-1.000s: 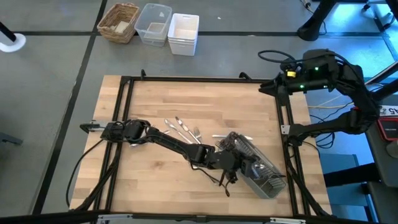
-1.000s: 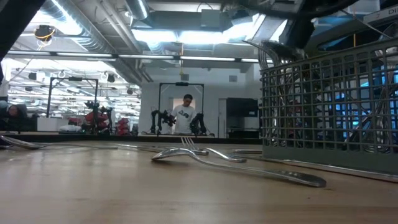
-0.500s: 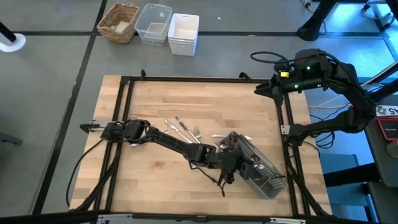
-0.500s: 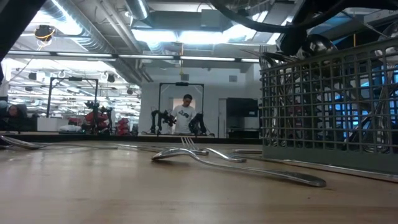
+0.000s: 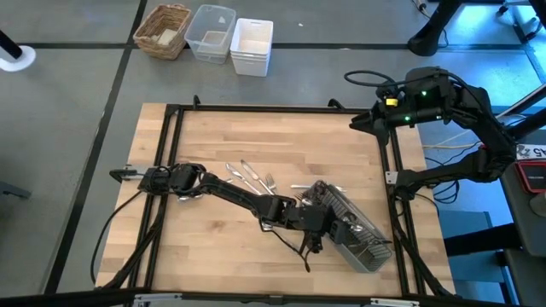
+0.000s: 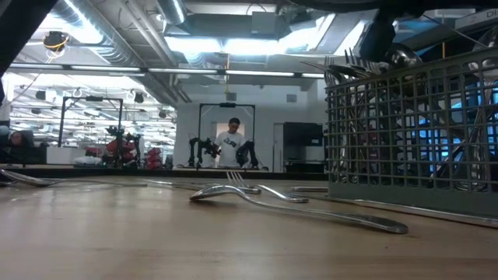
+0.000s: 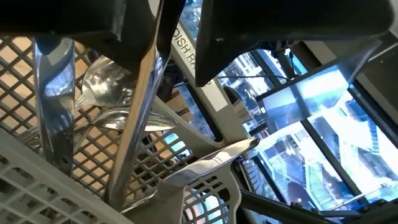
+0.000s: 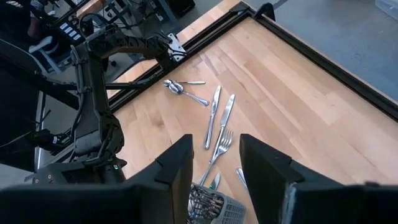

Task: Sort silverware
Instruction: Put the silver table knife into the gray silverware basket

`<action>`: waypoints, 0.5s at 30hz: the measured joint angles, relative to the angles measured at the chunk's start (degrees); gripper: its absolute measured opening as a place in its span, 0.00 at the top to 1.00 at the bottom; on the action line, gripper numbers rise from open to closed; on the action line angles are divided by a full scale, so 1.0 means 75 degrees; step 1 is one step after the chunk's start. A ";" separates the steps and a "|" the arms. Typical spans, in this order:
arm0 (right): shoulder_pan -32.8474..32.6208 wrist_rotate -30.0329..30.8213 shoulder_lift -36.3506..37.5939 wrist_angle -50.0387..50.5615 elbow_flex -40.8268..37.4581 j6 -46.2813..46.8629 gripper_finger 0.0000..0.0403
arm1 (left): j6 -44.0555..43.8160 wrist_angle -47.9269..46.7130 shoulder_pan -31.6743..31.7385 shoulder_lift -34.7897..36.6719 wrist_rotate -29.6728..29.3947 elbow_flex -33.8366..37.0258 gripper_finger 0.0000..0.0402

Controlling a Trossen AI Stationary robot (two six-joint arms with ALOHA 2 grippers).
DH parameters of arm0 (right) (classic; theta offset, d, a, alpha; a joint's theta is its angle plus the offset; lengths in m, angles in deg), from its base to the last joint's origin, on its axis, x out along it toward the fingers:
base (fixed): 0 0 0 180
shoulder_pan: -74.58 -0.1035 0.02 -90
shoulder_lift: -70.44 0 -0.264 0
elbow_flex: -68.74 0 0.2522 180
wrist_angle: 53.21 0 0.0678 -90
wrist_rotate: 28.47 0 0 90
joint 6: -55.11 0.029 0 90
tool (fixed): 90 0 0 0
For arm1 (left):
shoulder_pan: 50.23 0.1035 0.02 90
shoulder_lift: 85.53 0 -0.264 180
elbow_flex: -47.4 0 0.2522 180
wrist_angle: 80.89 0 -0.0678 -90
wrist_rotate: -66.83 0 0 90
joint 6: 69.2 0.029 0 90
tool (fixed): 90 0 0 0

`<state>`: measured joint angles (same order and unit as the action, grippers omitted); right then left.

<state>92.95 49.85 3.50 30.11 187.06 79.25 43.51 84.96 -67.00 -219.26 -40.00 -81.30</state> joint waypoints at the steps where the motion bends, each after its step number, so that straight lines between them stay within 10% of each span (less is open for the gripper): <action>1: 0.0000 0.0000 0.0001 0.0000 0.0000 0.0000 0.67 | -0.0003 0.0000 0.0000 0.0000 0.0006 0.0000 0.77; 15: 0.0000 -0.0460 0.0001 0.0002 0.0000 0.0003 0.67 | 0.0196 0.0378 0.0032 -0.0015 0.0677 0.0012 0.79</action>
<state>92.95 46.40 3.51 30.12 187.06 79.27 44.98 87.80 -66.76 -219.37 -34.93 -81.21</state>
